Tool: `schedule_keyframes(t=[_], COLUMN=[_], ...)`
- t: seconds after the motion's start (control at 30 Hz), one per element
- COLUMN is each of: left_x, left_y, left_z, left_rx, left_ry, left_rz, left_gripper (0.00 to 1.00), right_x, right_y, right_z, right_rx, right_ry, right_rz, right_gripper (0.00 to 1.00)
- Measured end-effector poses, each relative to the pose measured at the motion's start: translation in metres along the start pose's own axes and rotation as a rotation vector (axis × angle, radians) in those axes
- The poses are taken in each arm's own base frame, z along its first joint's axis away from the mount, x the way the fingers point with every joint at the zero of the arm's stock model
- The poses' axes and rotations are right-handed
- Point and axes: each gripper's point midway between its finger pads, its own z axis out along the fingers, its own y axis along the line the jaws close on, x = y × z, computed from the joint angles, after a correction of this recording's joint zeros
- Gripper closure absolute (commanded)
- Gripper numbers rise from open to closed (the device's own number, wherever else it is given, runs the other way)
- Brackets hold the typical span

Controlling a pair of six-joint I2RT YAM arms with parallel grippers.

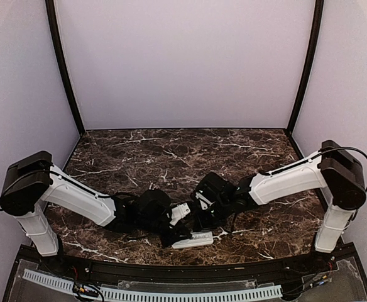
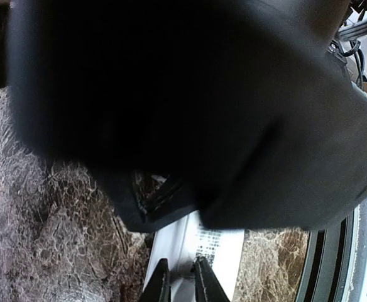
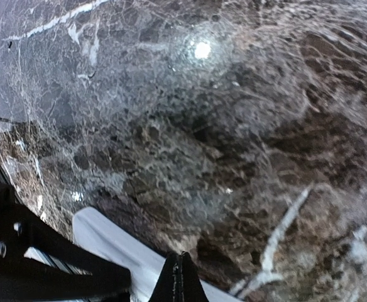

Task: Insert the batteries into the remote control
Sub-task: Press the battery cover onto the remote control.

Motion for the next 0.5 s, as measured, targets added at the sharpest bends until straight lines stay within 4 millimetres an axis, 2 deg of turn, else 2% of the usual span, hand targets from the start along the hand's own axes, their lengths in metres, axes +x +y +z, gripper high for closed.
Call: schedule_keyframes(t=[0.27,0.5], left_x=[0.001,0.001], left_y=[0.0,0.0], left_z=[-0.001,-0.001], left_rx=[-0.004,-0.004], left_ry=[0.0,0.0], left_rz=[-0.001,-0.001], left_gripper=[0.87,0.87], right_x=[0.004,0.002], right_y=[-0.009,0.002], right_z=[-0.026,-0.054], right_rx=[0.048,-0.001], right_ry=[0.04,0.01], right_rz=[0.002,-0.001], right_gripper=[1.0,1.0])
